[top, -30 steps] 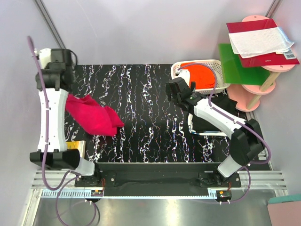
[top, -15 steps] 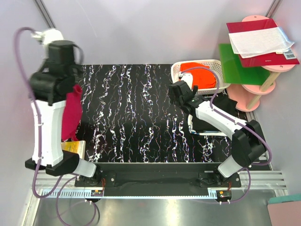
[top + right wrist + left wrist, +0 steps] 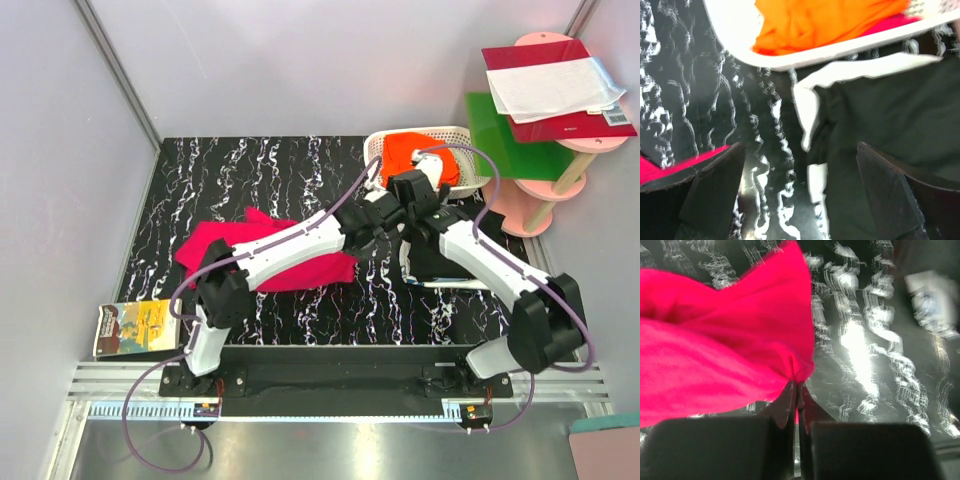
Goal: Fold and stack the t-shirts
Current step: Flatten out the tshirt
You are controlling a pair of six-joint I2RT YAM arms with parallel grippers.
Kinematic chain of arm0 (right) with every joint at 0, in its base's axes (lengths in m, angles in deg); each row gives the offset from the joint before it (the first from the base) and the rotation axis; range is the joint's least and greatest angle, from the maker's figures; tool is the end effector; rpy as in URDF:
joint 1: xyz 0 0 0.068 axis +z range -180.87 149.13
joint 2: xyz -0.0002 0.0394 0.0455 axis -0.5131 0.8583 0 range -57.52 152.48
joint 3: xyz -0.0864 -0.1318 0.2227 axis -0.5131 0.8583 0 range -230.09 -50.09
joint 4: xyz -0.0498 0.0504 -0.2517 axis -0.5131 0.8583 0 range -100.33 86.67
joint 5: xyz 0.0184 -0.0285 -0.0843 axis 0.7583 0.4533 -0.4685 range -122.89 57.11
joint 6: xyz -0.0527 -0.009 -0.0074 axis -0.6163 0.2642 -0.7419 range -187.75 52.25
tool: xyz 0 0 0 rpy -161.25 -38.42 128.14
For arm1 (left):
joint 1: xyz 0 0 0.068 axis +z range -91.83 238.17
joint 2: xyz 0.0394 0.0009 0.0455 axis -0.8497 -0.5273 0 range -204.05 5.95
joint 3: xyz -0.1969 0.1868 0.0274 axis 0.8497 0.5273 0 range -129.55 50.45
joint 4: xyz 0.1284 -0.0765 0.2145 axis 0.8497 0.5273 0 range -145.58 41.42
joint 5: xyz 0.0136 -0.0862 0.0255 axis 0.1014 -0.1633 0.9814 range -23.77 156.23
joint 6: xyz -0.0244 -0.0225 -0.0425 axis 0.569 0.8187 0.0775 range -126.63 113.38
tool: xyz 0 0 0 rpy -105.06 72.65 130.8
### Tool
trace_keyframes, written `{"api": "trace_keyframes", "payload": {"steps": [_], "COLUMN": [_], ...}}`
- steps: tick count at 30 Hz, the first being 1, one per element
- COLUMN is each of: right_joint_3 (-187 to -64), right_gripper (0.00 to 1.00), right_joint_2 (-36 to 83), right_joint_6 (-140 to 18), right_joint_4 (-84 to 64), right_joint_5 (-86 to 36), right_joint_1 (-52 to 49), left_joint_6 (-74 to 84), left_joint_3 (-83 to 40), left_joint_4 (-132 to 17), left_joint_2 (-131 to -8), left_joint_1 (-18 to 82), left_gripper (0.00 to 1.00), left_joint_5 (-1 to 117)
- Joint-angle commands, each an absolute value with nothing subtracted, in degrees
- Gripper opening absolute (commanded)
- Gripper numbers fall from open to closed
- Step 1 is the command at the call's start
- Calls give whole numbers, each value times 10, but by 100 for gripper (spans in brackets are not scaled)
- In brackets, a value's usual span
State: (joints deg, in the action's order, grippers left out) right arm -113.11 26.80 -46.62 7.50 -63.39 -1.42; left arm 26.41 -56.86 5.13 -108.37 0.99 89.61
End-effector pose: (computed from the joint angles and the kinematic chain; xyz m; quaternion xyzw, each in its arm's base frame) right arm 0.2920 0.1441 0.2771 0.0494 0.8772 -0.0377 0.4761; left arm 0.2393 -0.3451 0.2849 0.1627 0.9477 0.0063 0.2744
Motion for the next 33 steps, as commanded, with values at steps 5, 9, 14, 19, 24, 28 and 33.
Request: {"api": "trace_keyframes", "payload": {"steps": [5,9,14,19,24,28,33], "right_joint_3": [-1118,-1114,-1114,-1110,-1123,-1128,-1116], "right_gripper": [100,100,100,100,98,98,98], "right_joint_2": [224,222,215,175,105,78,75], "right_joint_6": [-457,-450,-441,-436,-464,-481,-474], "right_joint_4": [55,47,41,41,39,45,49], "right_joint_5": [-651,-649,-658,-687,-715,-715,-700], "right_joint_1": [-13,-15,-16,-34,-78,-104,-114], "left_joint_6": [247,222,168,166,182,177,162], "left_joint_3": [-659,-622,-677,-817,-900,-898,-714], "left_joint_4": [-6,-4,-11,-11,-14,-35,-98], "left_joint_2": [-960,-892,-848,-907,-974,-938,-754], "left_joint_1": [-19,38,61,23,-30,-44,18], "left_gripper": [0,0,0,0,0,0,0], "left_joint_5": [982,1003,876,736,616,660,807]}}
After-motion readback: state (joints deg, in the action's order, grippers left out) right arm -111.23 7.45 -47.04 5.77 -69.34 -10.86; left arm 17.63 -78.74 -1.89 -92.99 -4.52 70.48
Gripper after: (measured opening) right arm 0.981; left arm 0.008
